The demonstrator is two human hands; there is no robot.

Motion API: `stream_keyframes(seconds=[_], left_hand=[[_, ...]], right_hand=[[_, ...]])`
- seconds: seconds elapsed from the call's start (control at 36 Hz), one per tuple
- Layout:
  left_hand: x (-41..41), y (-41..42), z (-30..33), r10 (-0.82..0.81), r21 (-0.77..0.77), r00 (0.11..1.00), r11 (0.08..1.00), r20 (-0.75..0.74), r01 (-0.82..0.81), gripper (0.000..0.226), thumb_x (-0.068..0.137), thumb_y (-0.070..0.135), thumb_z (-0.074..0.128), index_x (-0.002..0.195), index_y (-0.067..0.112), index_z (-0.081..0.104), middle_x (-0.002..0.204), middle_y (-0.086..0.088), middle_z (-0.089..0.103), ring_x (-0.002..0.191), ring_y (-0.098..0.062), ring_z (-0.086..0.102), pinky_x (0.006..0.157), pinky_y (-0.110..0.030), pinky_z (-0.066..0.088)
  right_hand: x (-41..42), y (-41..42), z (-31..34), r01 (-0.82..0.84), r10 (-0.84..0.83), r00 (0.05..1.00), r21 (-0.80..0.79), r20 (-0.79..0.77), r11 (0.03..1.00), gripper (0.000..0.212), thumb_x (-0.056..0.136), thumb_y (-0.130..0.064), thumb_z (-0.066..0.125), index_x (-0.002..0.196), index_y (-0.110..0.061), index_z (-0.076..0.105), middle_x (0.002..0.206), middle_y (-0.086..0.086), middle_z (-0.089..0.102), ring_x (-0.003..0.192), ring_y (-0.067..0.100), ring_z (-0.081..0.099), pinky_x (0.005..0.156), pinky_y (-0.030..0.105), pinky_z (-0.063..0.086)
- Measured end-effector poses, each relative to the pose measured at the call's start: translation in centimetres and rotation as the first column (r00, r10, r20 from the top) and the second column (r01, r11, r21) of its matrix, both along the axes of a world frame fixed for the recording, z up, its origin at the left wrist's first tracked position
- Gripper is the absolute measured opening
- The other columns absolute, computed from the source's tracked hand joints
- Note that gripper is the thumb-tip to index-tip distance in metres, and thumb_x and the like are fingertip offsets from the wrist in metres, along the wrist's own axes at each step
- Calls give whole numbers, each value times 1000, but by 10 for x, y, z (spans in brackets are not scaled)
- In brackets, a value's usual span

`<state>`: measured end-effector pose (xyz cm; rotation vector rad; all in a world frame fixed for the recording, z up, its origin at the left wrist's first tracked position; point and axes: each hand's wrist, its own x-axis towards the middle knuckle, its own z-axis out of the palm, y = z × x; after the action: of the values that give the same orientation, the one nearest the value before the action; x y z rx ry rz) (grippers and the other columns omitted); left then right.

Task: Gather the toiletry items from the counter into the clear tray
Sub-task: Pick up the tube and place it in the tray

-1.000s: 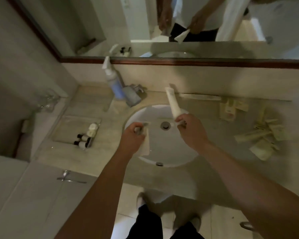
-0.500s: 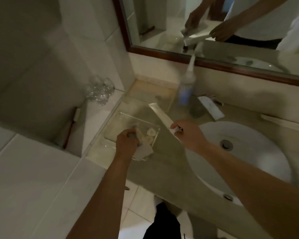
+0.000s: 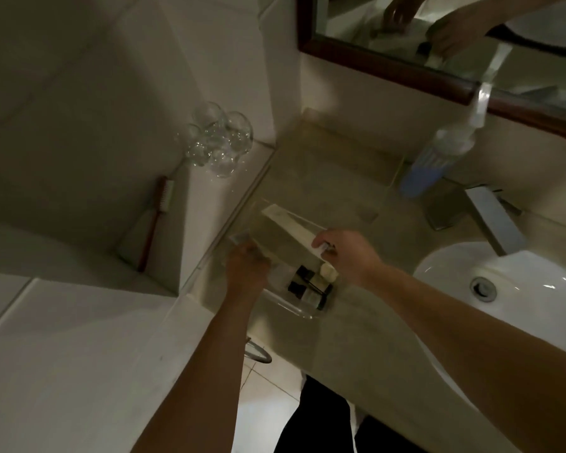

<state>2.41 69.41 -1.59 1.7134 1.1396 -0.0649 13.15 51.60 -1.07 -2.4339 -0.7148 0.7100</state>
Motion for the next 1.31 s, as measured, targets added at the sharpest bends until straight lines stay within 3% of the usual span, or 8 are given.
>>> stream_keyframes(seconds=[0.14,0.31,0.44,0.61,0.72,0.86,1.0,1.31], left_hand=[[0,7,-2,-135,34,985,990,-106,140,33,81,15,68,113,14,61,103,-5,68,88,-20,66,77,-38,58],[0,10,2,-129,30,986,991,-107,133,31,75,10,75,102,21,64,90,-2,70,72,-13,65,57,-23,49],[-2,9,-1,-150,32,980,987,-133,156,40,67,14,81,104,15,64,88,-7,73,81,-25,72,74,-39,60],[-4,11,3,-254,98,946,956,-200,277,17,81,20,71,90,18,57,72,9,59,62,-4,56,49,-14,47],[0,10,2,-278,246,916,903,-289,351,16,80,18,64,95,12,68,94,-9,68,84,-26,67,75,-43,59],[7,4,-11,-398,464,854,719,-335,517,41,75,27,70,115,21,64,125,-4,53,116,-28,49,93,-46,47],[6,3,-20,-450,446,757,619,-473,647,48,78,42,70,122,28,59,133,-1,50,126,-28,40,97,-52,40],[0,7,-16,-492,423,731,601,-474,678,39,82,30,61,121,23,62,135,-3,49,126,-30,39,98,-48,39]], right_hand=[[2,5,-5,-17,18,1000,-24,19,1000,26,90,-11,62,109,-28,67,115,-4,67,97,16,63,81,30,54],[2,4,-9,-61,61,998,-11,33,998,24,90,-11,62,106,-28,68,115,-7,67,100,14,63,81,26,51],[0,8,-16,-93,93,994,-8,59,996,26,90,-10,60,108,-27,68,112,-6,67,99,14,64,82,31,54],[-3,19,-25,-105,109,988,-46,104,993,33,92,-6,55,114,-28,67,113,-4,66,98,18,64,81,37,55],[-3,20,-30,-123,138,980,-106,142,987,48,87,1,55,118,-35,61,114,-4,64,101,18,59,81,37,54],[-3,21,-27,-143,161,975,-122,154,982,59,84,6,48,133,-27,48,125,0,60,113,25,57,85,36,49],[-2,27,-33,-231,249,962,-151,111,961,68,83,8,51,140,-29,45,140,-2,53,127,24,48,102,35,42],[-6,33,-35,-296,312,948,-189,63,936,66,86,6,50,136,-36,49,143,-11,51,126,24,44,102,39,40]])
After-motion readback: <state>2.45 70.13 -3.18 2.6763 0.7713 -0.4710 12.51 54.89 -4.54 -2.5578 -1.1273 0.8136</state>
